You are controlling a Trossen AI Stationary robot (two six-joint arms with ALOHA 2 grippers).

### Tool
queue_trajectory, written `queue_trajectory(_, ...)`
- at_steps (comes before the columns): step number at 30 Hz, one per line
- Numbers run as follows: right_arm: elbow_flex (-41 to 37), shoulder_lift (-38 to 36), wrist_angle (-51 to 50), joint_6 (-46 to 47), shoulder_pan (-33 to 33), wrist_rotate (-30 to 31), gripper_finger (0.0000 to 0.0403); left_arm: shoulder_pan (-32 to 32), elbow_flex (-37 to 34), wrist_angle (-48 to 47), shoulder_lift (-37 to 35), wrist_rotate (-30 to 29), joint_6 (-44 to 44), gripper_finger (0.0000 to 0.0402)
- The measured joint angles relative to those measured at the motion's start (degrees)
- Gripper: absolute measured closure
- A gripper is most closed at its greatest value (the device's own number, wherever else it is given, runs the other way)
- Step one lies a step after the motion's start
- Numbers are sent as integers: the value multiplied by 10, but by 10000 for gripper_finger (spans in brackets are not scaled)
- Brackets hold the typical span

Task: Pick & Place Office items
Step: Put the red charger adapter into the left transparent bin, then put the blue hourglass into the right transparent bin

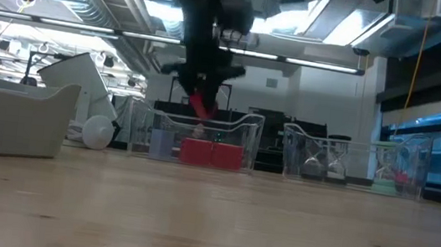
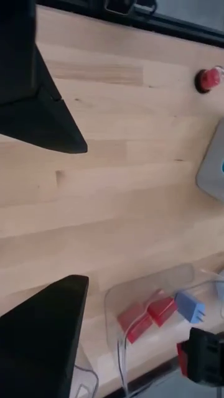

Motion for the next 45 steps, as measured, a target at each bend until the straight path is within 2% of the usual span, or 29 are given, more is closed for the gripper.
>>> queue_trajectory(4,0,0,-2,0,-1,1,74,32,0,-7,29,50,5,281)
queue_trajectory(16,0,0,-2,-4,0,1,80,53,0,-6,70,72,47,279)
queue_trajectory(31,0,0,-2,-5,0,-4,79,53,1,-7,66,79,67,228)
queue_trajectory(35,0,0,-4,-4,0,-32,79,51,39,-56,66,81,85,216)
queue_trajectory(39,0,0,-36,26,0,-97,79,39,103,-136,66,68,103,213)
queue_trajectory(45,0,0,-121,167,15,-209,79,-13,205,-236,66,-7,109,218)
